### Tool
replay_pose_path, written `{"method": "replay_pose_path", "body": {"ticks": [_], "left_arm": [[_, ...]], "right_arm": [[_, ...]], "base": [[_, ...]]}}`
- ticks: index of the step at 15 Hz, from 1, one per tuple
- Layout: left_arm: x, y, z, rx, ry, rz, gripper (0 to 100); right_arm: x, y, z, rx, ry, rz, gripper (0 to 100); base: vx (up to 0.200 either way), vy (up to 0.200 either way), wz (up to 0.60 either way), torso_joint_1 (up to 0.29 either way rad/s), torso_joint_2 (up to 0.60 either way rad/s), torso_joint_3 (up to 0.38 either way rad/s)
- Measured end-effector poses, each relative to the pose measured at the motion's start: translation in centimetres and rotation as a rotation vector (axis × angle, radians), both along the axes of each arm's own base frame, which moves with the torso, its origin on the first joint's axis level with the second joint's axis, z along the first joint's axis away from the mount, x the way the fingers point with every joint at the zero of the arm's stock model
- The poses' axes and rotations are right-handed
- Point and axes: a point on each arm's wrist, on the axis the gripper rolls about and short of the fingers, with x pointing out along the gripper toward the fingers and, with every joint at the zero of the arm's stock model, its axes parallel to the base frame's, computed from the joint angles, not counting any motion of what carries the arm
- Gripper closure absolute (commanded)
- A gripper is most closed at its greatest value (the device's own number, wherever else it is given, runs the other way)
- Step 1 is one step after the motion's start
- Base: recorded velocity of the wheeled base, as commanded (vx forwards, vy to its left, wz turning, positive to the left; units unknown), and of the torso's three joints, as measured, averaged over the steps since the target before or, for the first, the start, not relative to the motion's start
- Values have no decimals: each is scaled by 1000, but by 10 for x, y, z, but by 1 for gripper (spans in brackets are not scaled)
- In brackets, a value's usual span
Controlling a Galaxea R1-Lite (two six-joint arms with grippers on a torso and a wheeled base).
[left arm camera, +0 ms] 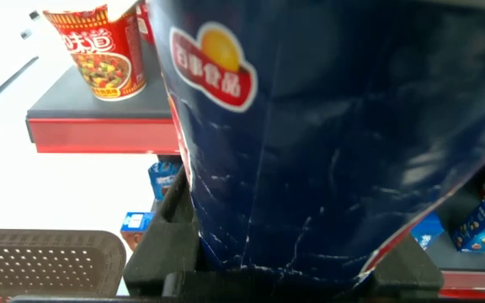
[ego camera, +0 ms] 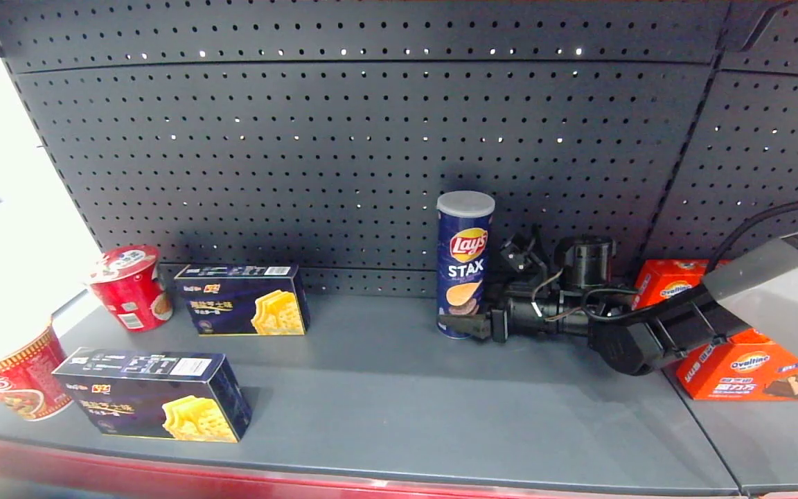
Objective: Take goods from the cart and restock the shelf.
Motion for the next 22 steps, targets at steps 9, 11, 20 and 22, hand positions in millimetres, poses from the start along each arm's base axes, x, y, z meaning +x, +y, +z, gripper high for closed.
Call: {"method": "replay_pose_path", "body": {"ticks": [9,11,20,22], "left_arm": [[1,0,-6,0,9,1,100],[1,0,-6,0,7,1,100],[1,0,-10,0,13,2,100],[1,0,-10,0,14,3,100]], "right_arm": [[-3,3,2,3,-10,3,0],[-3,3,3,5,-22,4,0],[-7,0,-4,11,-30,1,100],[-8,1,-3,12,-32,3,100]], "base": [[0,0,0,0,0,0],[0,0,0,0,0,0],[0,0,0,0,0,0],[0,0,0,0,0,0]]}}
